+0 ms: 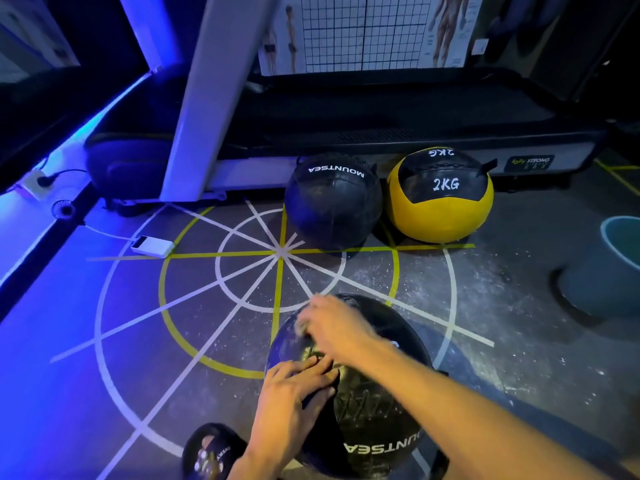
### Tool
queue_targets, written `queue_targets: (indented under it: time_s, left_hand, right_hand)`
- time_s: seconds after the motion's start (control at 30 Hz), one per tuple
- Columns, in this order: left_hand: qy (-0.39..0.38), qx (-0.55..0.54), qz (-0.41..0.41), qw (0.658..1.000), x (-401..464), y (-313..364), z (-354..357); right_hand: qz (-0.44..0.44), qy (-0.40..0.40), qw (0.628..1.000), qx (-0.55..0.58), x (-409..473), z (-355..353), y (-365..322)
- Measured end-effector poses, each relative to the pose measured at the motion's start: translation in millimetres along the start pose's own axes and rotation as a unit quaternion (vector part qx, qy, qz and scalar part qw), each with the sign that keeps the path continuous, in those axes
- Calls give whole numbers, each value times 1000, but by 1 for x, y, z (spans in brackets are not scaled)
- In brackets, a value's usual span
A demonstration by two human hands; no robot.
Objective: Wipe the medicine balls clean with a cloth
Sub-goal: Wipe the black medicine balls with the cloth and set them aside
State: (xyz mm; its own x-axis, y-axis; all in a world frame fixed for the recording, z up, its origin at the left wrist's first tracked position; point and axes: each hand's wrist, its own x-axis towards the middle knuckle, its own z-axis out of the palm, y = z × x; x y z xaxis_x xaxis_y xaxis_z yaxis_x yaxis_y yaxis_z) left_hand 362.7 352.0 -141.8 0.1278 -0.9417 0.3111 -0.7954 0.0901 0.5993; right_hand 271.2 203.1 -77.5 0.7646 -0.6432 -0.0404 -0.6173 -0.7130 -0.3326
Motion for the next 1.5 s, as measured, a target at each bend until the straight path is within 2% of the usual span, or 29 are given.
queue_targets:
  time_s: [0.07,0.13,0.2,0.27,0.37,0.47,0.53,0.6,0.7,0.77,0.83,0.9,0.97,1.0,1.07,1.13,1.17,1.23,1.3,1.33,1.5]
  left_hand:
    - [-8,-7,-7,1000,-2,-2,1]
    - [-9,-17,-15,1000,-5,-1,1]
    - [-11,-23,-21,999,-4,2,2]
    - [-9,-21,-20,1000,-1,5,4]
    - [-10,-10,-10,1000,7,10,10]
    - [-8,-9,8,1000,10,11,14]
    - [-20,-8,14,1000,13,12,17]
    - [-55,-9,17,998,15,15,21]
    - [-103,-8,12,995,17,23,27]
    - [-117,-10,17,993,20,29,31]
    - [-118,4,22,993,28,32,36]
    - [-96,31,41,994,36,33,42]
    - [-79,52,57,994,40,36,48]
    - [-69,70,63,993,42,37,52]
    - [-62,112,67,989,44,40,57]
    - [-86,142,65,984,45,44,58]
    - [-99,151,65,981,45,45,56]
    - [-100,153,69,981,45,45,54]
    - [-82,134,84,984,45,48,51]
    - [-83,138,88,983,46,50,50]
    - [-171,214,78,959,42,58,50]
  right_hand:
    - [87,21,996,3,2,-9,44]
    - [204,3,979,10,-7,-20,94]
    - [240,-32,970,35,-17,-23,119]
    - [217,-7,975,45,-11,-22,109]
    - [149,38,987,51,11,-16,52]
    - [35,-18,999,28,14,0,-5]
    - [-10,-29,1000,4,10,-3,-4]
    - [48,-4,999,17,11,-13,28]
    - [206,19,978,10,11,-34,91]
    - [251,20,967,38,8,-38,106]
    - [214,15,974,70,9,-40,81]
    - [129,-23,986,100,6,-38,44]
    - [58,-61,994,68,4,-33,25]
    - [57,-61,995,54,11,-33,29]
    - [114,-36,993,23,29,-39,51]
    - [165,0,986,-21,40,-46,64]
    - [164,-2,986,-23,41,-44,62]
    - [94,-52,994,-9,33,-38,40]
    - [11,-143,990,-1,20,-33,18]
    - [-3,-154,988,-1,23,-35,19]
    - [127,-51,989,-60,54,-49,61]
